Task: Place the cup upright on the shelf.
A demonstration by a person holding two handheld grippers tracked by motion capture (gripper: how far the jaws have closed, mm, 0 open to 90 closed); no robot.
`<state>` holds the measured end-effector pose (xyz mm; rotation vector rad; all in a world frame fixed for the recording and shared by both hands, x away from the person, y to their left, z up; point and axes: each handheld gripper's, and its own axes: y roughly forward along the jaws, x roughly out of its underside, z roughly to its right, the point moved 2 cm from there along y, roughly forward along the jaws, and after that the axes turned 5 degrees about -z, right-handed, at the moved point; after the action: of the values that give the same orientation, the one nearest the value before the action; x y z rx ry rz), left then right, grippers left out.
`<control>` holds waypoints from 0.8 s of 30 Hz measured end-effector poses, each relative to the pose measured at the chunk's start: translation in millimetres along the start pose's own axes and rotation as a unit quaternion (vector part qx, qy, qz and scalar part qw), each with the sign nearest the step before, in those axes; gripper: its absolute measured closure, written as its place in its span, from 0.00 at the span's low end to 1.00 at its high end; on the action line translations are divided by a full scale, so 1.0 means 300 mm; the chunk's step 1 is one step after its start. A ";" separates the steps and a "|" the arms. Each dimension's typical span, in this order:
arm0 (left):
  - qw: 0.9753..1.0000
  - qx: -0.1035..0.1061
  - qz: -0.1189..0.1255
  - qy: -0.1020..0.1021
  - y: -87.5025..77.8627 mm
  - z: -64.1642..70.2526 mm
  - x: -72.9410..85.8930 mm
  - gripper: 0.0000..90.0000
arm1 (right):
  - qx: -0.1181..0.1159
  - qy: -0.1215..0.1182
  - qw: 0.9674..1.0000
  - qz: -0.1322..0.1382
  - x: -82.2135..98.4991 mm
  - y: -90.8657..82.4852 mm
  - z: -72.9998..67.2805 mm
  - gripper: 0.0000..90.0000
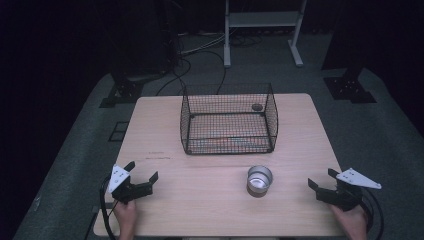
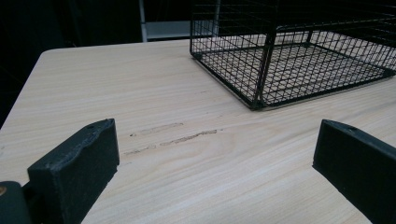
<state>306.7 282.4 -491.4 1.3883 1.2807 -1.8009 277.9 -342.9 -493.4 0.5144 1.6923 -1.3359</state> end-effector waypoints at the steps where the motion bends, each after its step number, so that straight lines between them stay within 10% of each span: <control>1: 1.000 0.000 0.000 0.000 0.000 0.000 0.000 0.00 | 0.000 0.000 1.000 0.000 0.000 0.000 0.000 0.15; 24: 1.000 0.001 0.002 0.003 -0.003 0.000 0.000 0.00 | -0.041 -0.030 0.999 0.005 -0.081 -0.009 -0.088 0.15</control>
<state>305.9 282.8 -491.1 1.3971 1.2784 -1.7983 278.2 -314.6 -471.1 0.4299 1.6853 -1.2581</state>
